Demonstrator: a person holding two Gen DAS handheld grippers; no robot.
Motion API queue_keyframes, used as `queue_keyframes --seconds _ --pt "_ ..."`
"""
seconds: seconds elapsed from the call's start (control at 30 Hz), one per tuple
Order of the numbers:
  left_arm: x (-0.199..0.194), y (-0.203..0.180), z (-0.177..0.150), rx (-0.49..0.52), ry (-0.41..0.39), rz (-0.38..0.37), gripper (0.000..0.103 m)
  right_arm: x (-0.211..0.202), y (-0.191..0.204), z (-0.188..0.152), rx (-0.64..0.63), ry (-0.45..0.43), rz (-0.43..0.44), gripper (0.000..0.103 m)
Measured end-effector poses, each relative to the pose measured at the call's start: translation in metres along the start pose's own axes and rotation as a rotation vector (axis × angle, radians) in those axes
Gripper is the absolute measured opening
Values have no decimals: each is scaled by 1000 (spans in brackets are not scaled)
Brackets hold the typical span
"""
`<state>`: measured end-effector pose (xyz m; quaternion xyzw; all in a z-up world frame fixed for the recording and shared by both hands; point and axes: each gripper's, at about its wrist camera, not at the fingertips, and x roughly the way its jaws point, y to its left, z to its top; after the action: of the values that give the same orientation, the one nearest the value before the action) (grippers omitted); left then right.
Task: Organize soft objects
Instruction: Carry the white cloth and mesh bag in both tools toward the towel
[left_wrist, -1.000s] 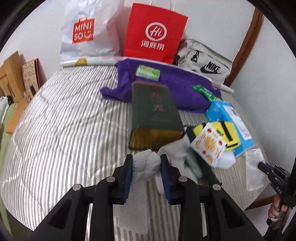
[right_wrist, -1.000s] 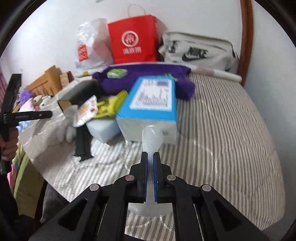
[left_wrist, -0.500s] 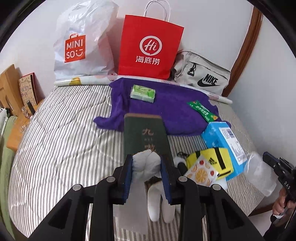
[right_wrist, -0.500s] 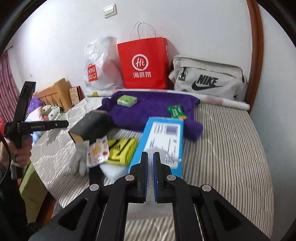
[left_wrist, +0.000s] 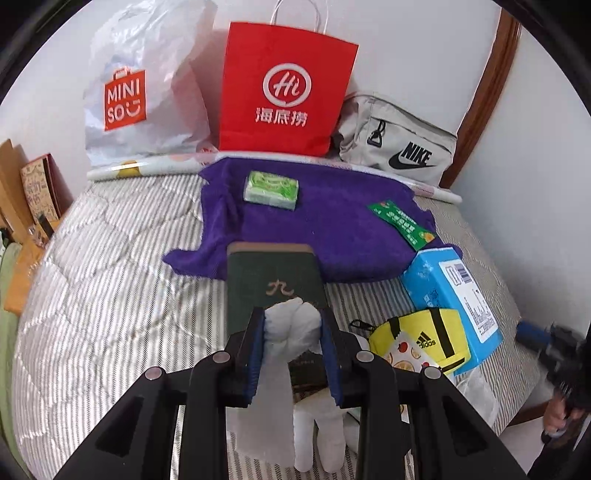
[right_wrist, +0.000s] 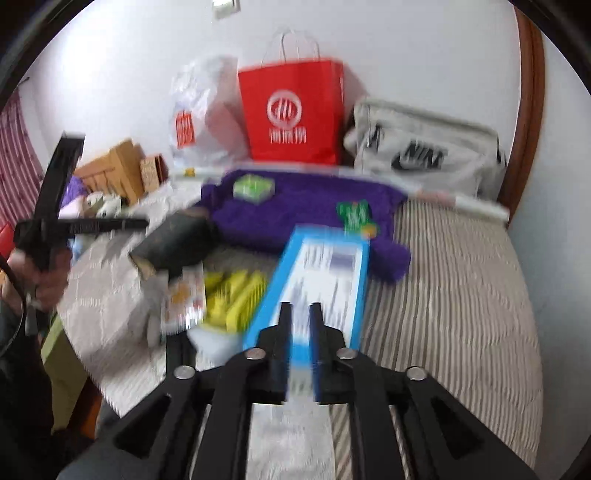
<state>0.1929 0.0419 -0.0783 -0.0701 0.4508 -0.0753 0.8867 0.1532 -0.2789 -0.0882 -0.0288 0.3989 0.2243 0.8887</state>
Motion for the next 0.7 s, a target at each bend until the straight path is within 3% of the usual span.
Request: queue_keyframes --seconds 0.07,0.17,0.33,0.4,0.53,0.7 --pt "4 0 -4 -3 13 -4 28 4 0 -18 2 33 -8 44" --pt "6 0 -10 -5 28 -8 28 9 2 -44 17 60 -1 57" --pt "-1 -2 -16 2 28 -3 28 29 11 -73 6 119 -27 69" --pt "-2 -2 -17 2 30 0 28 40 15 -80 -2 158 -32 70" --pt "-5 -4 -21 8 35 6 28 45 25 -91 -8 143 -54 91" --pt "-9 -4 -24 6 32 7 28 41 30 -99 32 86 -102 88"
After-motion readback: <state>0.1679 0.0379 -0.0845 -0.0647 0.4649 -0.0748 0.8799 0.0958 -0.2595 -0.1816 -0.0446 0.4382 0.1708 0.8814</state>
